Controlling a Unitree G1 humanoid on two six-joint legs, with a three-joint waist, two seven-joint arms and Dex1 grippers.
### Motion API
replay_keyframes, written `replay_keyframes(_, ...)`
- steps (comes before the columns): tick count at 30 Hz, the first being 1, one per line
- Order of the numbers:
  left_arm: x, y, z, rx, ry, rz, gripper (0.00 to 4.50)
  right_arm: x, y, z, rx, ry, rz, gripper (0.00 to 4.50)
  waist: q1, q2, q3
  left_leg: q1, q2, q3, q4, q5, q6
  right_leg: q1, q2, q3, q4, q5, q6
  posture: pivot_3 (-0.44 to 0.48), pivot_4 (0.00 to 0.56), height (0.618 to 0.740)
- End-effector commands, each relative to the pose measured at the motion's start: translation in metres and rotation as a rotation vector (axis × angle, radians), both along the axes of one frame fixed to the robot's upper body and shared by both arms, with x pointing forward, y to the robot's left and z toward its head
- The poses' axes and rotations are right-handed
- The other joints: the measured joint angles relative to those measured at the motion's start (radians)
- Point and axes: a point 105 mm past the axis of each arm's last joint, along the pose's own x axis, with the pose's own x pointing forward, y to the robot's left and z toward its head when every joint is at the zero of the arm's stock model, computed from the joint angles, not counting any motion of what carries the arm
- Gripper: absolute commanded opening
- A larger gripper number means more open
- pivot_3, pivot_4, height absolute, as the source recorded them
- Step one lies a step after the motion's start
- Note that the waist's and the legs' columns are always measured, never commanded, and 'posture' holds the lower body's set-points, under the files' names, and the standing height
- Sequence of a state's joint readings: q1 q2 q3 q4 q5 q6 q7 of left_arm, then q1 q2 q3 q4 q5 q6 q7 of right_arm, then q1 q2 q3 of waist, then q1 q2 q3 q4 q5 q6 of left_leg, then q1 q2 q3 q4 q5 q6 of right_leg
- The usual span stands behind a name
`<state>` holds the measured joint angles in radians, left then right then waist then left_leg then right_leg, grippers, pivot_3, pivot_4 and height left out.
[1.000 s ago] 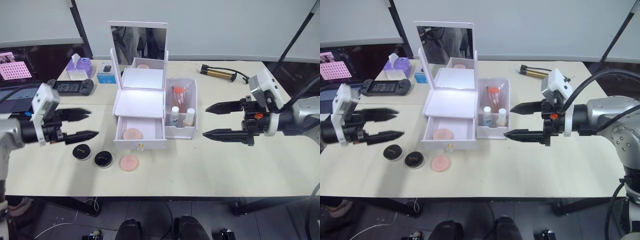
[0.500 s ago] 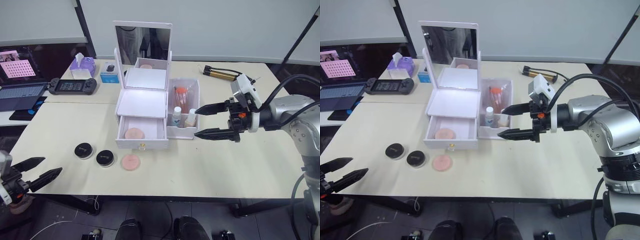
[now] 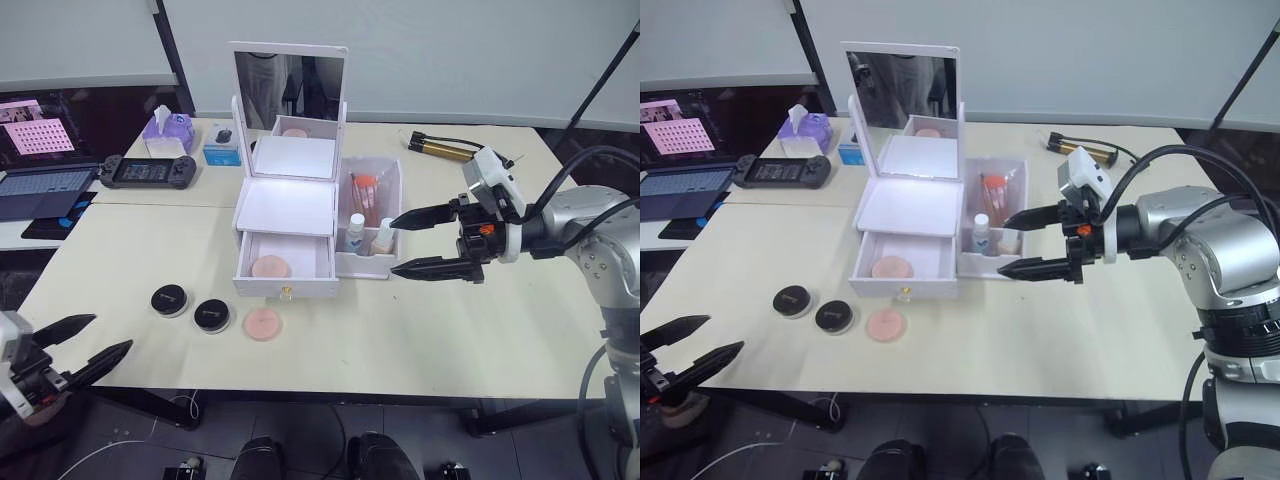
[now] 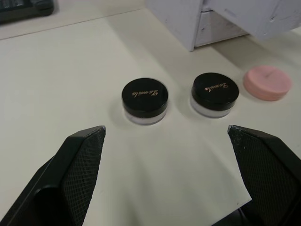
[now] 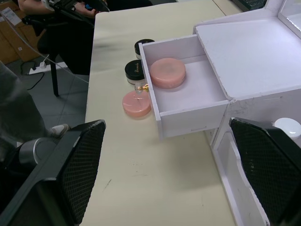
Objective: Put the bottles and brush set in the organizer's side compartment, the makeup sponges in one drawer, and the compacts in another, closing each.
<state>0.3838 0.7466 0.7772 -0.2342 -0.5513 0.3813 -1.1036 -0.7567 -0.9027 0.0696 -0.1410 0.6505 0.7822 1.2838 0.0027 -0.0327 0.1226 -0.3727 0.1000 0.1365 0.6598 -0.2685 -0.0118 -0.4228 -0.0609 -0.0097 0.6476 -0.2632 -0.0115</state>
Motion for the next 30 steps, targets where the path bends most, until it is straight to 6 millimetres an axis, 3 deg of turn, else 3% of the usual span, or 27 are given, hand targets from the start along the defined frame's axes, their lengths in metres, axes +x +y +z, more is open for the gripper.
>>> replay_keyframes(1, 0.008, -0.029, 0.012, 0.036, -0.020, -0.129, 4.47, -0.008, -0.003, 0.022, 0.011, -0.071, 0.008, 4.50, 0.000, 0.000, 0.000, 0.000, 0.000, 0.000, 0.000, 0.000, 0.000, 0.000, 0.000, 0.000, 0.000, 0.000, 0.000, 0.000, 0.150, 0.701)
replay_keyframes(10, 0.025, -0.124, -0.022, 0.031, 0.004, -0.338, 4.47, -0.025, -0.014, 0.029, -0.015, -0.069, -0.029, 4.50, -0.001, 0.002, 0.000, 0.000, -0.001, 0.000, 0.000, 0.000, 0.000, 0.001, 0.000, 0.002, 0.000, 0.000, 0.000, 0.000, 0.150, 0.701)
replay_keyframes(14, 0.038, -0.147, -0.039, 0.006, 0.002, -0.282, 4.47, -0.031, -0.016, 0.033, -0.027, -0.071, -0.047, 4.50, 0.000, 0.003, 0.000, 0.000, -0.001, -0.001, 0.000, 0.000, 0.000, 0.001, 0.001, 0.003, 0.000, 0.000, 0.000, 0.000, 0.150, 0.701)
replay_keyframes(22, 0.062, -0.169, -0.057, 0.023, -0.032, -0.142, 4.47, -0.036, -0.020, 0.030, -0.050, -0.056, -0.096, 4.50, 0.002, 0.002, 0.000, 0.000, -0.001, -0.003, 0.000, 0.000, 0.000, 0.002, 0.002, 0.003, 0.000, 0.000, 0.001, 0.000, 0.150, 0.701)
replay_keyframes(30, 0.065, -0.167, -0.070, 0.019, 0.008, -0.077, 4.47, -0.033, -0.022, 0.020, -0.031, -0.046, -0.136, 4.50, 0.004, 0.002, 0.000, 0.000, -0.002, -0.005, 0.000, 0.000, 0.000, 0.002, 0.002, 0.003, 0.000, 0.000, 0.001, 0.000, 0.150, 0.701)
